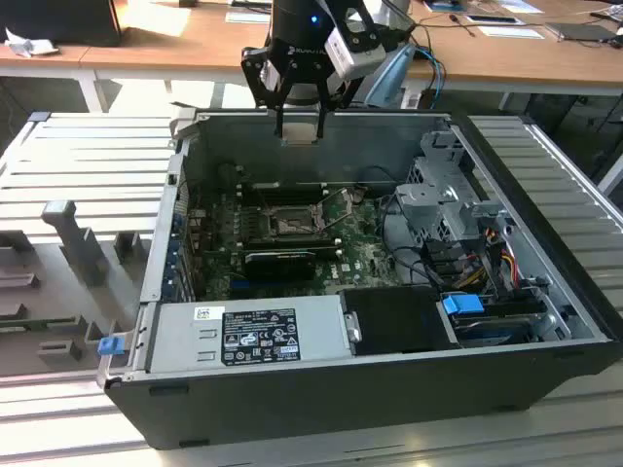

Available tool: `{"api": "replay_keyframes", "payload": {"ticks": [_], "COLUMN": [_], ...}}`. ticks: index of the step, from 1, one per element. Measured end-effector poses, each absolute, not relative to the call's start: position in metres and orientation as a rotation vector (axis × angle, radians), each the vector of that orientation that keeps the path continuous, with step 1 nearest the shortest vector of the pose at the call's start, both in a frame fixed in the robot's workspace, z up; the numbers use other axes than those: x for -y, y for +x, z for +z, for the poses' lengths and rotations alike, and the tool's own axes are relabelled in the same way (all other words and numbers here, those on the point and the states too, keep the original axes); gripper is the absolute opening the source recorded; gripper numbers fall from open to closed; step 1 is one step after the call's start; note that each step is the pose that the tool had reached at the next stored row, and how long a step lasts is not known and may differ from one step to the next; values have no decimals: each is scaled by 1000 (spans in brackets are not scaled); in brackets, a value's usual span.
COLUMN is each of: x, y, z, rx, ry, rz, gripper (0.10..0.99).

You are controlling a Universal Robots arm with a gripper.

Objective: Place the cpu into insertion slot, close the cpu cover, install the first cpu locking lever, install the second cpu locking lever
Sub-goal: 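Place the cpu into insertion slot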

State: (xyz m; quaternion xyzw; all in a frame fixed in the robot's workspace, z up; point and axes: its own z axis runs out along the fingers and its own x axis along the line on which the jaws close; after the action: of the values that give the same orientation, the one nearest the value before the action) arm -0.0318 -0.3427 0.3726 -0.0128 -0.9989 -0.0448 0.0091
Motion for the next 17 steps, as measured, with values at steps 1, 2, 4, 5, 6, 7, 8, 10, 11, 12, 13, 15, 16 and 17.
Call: {"api": "replay_keyframes", "payload": {"ticks": [1,2,4,5,6,7,8,10,11,12,13,15,16,17], "x": [343,343,343,343,343,343,343,343,343,343,343,343,343,343], "y": [-32,-32,-32,-32,-32,-32,-32,-32,-32,-32,-32,-32,-32,-32], "z": [373,372,371,370,370,370,370,370,370,369,369,369,369,369], "rx": [3120,3120,3120,3120,3120,3120,3120,3120,3120,3120,3120,3120,3120,3120], "ry": [-51,-74,-75,-75,-75,-75,-77,-85,-89,-91,-97,-105,-110,-119], "rz": [-140,-140,-141,-140,-140,-140,-140,-140,-140,-140,-141,-141,-141,-141], "gripper": [529,529,529,529,529,529,529,529,529,529,529,529,529,529]}}
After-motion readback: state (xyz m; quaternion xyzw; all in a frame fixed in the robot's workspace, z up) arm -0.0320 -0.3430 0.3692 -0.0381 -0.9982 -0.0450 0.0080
